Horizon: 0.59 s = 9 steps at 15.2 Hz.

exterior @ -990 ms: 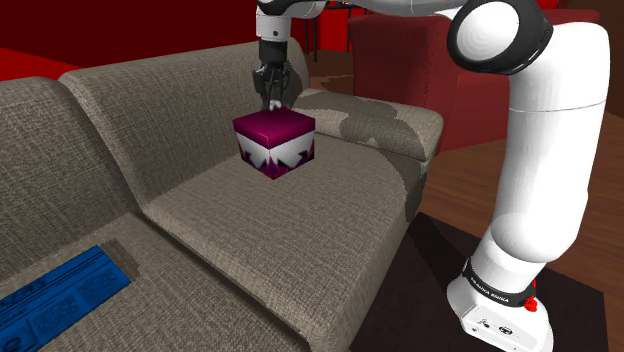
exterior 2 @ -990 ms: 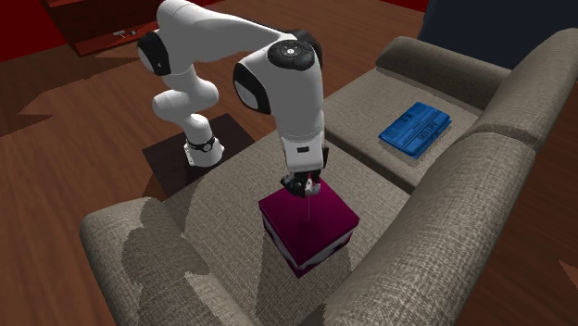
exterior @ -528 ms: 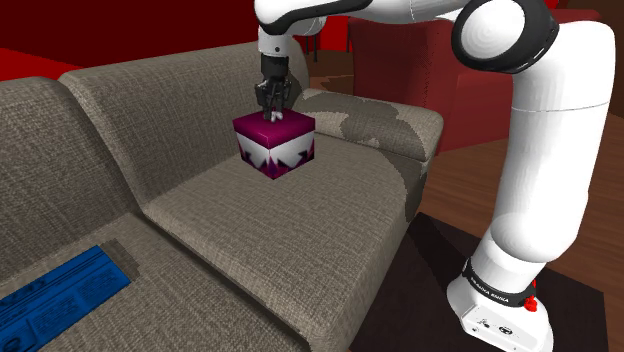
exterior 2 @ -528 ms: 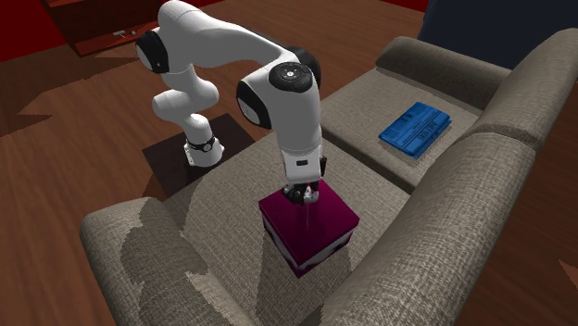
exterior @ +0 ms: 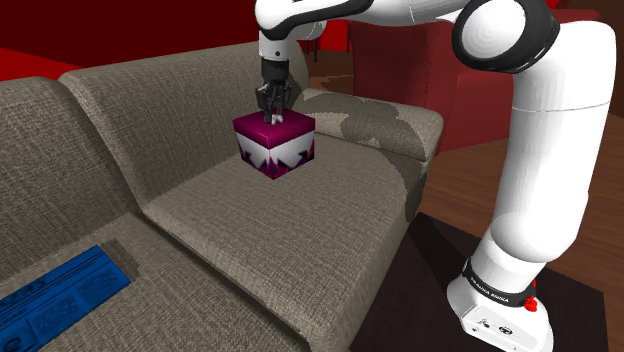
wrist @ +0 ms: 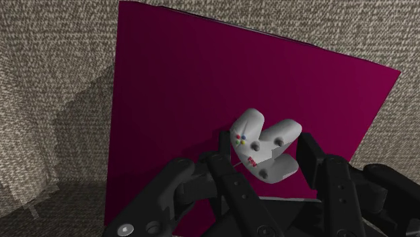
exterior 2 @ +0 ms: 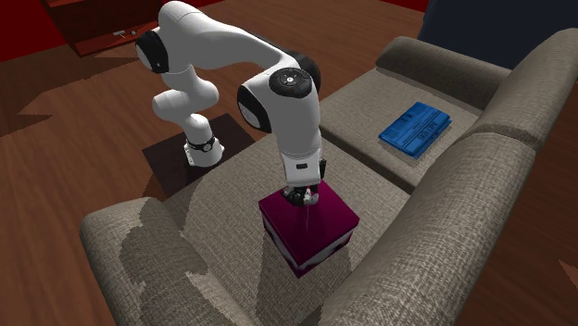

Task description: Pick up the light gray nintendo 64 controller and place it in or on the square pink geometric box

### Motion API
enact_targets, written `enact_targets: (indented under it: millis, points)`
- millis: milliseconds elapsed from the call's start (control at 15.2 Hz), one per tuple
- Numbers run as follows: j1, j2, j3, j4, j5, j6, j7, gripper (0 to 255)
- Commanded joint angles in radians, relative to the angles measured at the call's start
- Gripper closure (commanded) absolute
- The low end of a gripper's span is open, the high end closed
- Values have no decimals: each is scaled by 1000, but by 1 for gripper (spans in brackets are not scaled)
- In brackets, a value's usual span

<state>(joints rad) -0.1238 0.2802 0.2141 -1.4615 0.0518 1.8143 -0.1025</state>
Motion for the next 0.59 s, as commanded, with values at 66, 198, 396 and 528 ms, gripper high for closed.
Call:
enact_targets:
  millis: [66, 198, 396, 528]
  points:
    - [0, 0, 0, 0, 0, 0, 0, 0]
    - [0, 0, 0, 0, 0, 0, 0, 0]
    - [0, 0, 0, 0, 0, 0, 0, 0]
    - [-2, 0, -1, 67, 0, -67, 1, 0]
